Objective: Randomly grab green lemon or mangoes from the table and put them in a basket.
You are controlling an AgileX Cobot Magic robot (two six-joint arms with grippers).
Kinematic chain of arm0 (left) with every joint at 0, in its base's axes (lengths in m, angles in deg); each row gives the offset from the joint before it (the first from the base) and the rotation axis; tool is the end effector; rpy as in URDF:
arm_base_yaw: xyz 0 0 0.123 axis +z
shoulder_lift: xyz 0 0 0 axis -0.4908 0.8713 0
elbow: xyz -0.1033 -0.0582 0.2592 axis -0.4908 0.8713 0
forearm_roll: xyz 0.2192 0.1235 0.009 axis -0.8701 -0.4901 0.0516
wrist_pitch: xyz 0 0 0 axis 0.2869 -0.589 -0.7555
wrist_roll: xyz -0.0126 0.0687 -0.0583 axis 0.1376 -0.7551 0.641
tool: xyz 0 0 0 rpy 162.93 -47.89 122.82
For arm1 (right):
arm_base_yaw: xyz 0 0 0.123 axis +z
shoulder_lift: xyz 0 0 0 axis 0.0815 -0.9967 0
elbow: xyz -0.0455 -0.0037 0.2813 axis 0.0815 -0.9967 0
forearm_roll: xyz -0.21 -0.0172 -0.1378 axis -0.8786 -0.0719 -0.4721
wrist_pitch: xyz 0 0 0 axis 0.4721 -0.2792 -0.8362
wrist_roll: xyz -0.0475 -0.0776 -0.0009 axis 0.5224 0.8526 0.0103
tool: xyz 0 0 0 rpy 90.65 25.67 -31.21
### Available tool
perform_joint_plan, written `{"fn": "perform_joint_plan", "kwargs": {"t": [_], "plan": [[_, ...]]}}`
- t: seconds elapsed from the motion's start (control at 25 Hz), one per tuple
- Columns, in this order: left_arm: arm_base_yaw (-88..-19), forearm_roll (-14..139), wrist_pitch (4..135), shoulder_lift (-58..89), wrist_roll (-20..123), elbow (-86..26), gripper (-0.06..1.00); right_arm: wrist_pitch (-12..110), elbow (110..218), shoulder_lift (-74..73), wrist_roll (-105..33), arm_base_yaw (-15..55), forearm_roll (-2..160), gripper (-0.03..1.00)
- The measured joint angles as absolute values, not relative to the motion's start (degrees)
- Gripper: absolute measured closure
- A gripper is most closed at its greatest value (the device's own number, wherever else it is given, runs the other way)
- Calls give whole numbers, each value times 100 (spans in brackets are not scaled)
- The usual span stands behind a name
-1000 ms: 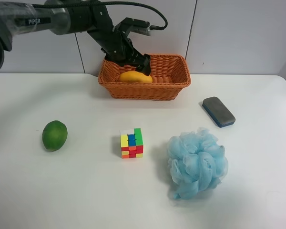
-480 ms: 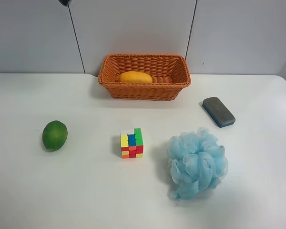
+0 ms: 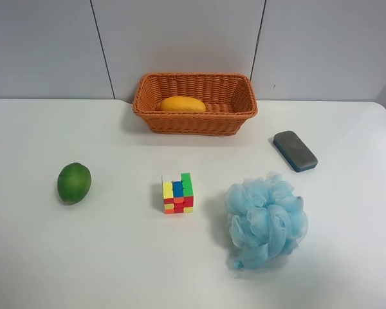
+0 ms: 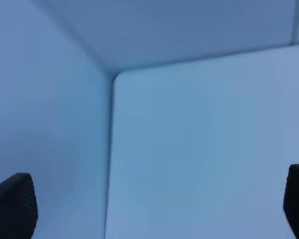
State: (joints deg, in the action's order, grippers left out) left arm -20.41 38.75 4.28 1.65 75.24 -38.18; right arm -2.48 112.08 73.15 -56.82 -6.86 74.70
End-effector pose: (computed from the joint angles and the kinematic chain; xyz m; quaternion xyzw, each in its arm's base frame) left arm 0.1545 0.0400 0.4905 -0.0016 0.8861 0.1641 0.4334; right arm -0.0043 0.0046 0.2755 -0.0005 0.8541 0.0082 0.5200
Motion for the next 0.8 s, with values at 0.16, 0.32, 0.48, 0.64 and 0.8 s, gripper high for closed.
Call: {"fn": "perform_joint_plan", "kwargs": {"t": [0.16,0.32,0.48,0.64,0.8], "plan": [[-1506,4337,434,-1464,7610,-2317,-5,-248,11208,7315,-5682,-686,7470,15],[-1473,5021,929,-2965,7665,-753,-5,-248,11208,7315,-5682,-686,7470,15],[-1473,5515,1372,-3964,7666,607,-5,-248,11208,7315,-5682,-686,7470,15],[-1617,5698,1594,-4611,7666,1385,-5,-248,11208,7315,-5682,-686,7470,15],[-1895,5694,1646,-5069,7666,1534,-5,-248,11208,7315,-5682,-686,7470,15]]}}
